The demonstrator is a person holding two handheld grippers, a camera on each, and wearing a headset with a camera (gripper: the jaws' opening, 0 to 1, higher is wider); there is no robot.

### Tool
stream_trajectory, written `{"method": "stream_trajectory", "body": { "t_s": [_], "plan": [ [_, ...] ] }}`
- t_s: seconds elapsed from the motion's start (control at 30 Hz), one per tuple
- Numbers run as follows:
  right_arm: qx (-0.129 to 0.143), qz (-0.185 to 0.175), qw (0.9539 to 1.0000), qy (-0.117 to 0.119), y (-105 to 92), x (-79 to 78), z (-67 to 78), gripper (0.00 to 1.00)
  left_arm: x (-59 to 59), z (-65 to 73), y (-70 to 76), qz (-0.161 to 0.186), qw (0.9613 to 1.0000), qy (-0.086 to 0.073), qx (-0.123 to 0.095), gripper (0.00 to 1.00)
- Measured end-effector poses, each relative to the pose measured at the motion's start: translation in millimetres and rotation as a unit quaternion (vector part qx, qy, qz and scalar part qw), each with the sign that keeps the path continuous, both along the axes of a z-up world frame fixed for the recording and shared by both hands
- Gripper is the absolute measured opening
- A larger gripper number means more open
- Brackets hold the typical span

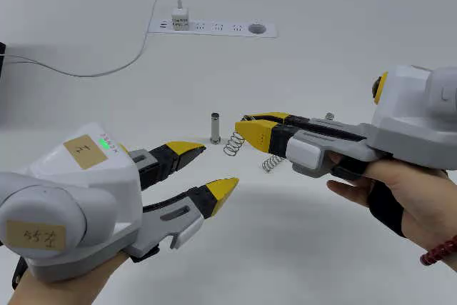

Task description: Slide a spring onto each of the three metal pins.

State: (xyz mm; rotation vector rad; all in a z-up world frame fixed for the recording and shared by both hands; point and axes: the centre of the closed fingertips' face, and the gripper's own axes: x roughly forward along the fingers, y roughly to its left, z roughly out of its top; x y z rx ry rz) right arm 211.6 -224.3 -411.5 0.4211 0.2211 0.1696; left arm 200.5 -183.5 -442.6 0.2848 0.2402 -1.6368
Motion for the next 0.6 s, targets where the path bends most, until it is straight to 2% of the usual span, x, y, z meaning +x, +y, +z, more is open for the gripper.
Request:
{"method": "stream_trajectory", "body": {
  "t_s": [0.07, 0.2, 0.37, 0.5, 0.6],
  "plan": [
    [-0.008, -0.002, 1.0000, -0.001, -2.0, 2.8, 0.5, 0.11, 0.3, 0.0, 0.4, 0.003, 1.0000, 0.000, -0.001, 0.36],
    [-0.018, -0.010, 0.9998, 0.001, -10.1, 11.4, -3.0, 0.11, 0.6, -2.8, 1.5, 0.009, 0.9999, 0.011, 0.002, 0.40],
    [-0.033, -0.024, 0.9992, -0.002, -19.5, 21.4, -4.6, 0.11, 0.6, -6.2, 2.3, 0.010, 0.9999, 0.007, 0.008, 0.43],
    [-0.055, -0.033, 0.9979, -0.004, -25.6, 29.5, -7.1, 0.11, -0.2, -8.7, 2.0, 0.011, 0.9998, 0.009, 0.011, 0.46],
    [-0.063, -0.033, 0.9975, -0.005, -27.6, 35.3, -8.4, 0.11, -1.4, -10.7, 2.1, 0.009, 0.9998, 0.009, 0.014, 0.47]
  ]
}}
